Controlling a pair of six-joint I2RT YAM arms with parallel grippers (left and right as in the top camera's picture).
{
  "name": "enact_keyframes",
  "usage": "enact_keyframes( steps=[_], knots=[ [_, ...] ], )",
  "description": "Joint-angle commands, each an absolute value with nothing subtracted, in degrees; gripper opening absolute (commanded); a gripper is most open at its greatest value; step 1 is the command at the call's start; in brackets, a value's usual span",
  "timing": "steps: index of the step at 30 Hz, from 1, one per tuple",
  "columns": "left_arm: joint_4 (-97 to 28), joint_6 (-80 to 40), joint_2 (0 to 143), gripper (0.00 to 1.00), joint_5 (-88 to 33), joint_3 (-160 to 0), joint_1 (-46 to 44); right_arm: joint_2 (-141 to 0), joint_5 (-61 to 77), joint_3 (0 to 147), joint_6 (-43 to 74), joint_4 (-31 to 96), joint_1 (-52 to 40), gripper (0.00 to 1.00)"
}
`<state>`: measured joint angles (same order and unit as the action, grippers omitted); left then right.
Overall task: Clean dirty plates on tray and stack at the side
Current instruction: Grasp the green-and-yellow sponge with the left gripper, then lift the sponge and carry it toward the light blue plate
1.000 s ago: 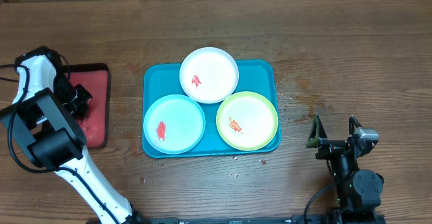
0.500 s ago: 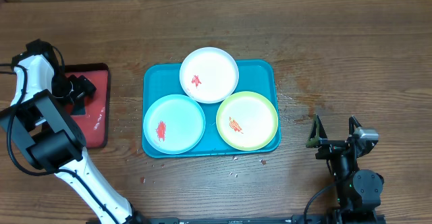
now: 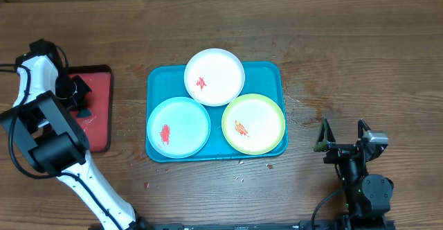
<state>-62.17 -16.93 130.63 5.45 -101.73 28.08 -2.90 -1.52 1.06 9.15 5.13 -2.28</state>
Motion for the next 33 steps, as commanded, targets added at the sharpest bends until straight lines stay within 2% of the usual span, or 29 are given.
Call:
enact_keyframes(
  steps=[1, 9, 15, 18, 21, 24, 27, 33],
  knots=[
    [-65.9, -16.5, 132.9, 0.04, 6.5, -103.4, 28.3, -2.8, -1.8, 0.5, 9.0, 4.7, -2.2, 1.00],
    [-80.6, -18.9, 130.7, 0.04, 3.9, -119.8, 28.3, -2.8, -1.8, 0.5, 8.9, 4.7, -2.2, 1.00],
    [-84.7, -18.9, 123.9, 0.04, -0.9, -128.3, 28.3, -2.8, -1.8, 0.5, 9.0, 4.7, -2.2, 1.00],
    [-84.9, -18.8, 119.9, 0.04, -3.7, -128.3, 28.2, -2.8, -1.8, 0.5, 9.0, 4.7, -2.2, 1.00],
    [-83.5, -18.2, 118.8, 0.04, 0.1, -127.4, 27.9, -2.8, -1.8, 0.5, 8.9, 4.7, -2.2, 1.00],
    [-79.6, -18.7, 120.0, 0.04, 5.8, -122.4, 27.9, -2.8, -1.8, 0.5, 9.0, 4.7, -2.2, 1.00],
    [-74.2, -18.6, 122.7, 0.04, 5.9, -112.5, 27.9, -2.8, -1.8, 0.5, 8.9, 4.7, -2.2, 1.00],
    [-74.9, -17.8, 125.2, 0.04, 6.7, -107.9, 28.0, -2.8, -1.8, 0.5, 8.9, 4.7, -2.2, 1.00]
  ],
)
